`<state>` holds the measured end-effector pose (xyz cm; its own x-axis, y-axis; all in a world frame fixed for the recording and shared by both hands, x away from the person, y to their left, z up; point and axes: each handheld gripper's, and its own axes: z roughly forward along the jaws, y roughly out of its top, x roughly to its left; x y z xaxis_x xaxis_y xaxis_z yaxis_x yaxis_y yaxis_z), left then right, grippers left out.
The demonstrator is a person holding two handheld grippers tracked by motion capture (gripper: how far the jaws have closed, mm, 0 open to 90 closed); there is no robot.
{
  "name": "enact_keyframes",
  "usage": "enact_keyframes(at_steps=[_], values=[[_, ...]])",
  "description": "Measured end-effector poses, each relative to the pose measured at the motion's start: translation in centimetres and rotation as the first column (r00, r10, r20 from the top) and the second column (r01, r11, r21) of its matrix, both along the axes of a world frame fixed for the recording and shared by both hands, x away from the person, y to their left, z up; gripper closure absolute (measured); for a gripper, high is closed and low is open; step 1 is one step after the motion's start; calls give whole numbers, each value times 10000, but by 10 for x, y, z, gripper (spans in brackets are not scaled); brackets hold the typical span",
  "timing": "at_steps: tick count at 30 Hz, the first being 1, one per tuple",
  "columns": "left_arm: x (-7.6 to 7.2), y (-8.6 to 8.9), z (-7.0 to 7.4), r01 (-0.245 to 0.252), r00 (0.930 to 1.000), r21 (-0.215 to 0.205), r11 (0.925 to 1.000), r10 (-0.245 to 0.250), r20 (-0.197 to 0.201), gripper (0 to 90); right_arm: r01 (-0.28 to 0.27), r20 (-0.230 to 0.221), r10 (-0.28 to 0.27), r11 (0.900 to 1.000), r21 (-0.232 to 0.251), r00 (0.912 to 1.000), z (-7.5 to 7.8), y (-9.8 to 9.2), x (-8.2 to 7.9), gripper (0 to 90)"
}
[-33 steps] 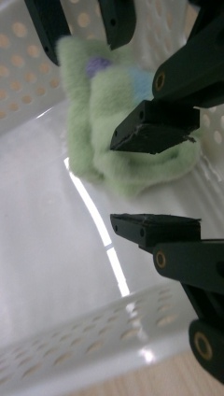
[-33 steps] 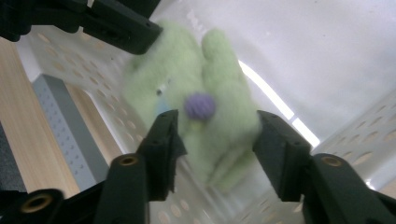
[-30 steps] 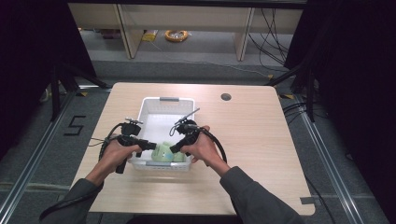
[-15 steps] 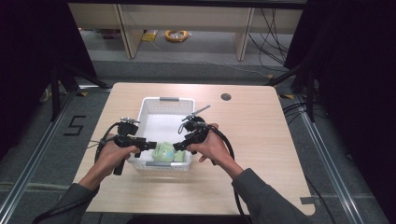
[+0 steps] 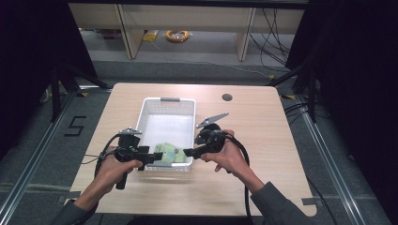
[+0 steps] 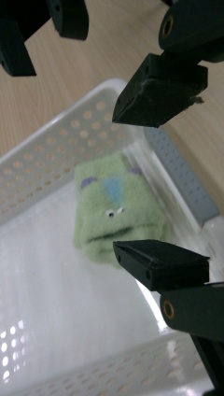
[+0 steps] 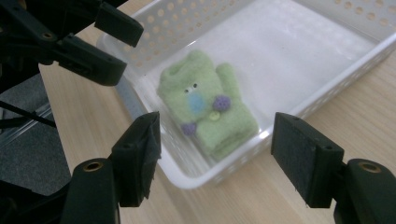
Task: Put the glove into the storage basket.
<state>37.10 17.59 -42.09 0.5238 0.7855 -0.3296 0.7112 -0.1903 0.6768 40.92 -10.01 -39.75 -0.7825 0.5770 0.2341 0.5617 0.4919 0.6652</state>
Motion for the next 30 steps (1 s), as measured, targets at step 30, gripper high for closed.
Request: enact_keyframes(at_steps=[30], values=[[-98,-48,-59,1579,9787,-251,9871,-1531,1366,208,1077,684,-1093,9938,265,9917,-66,-105,-94,306]])
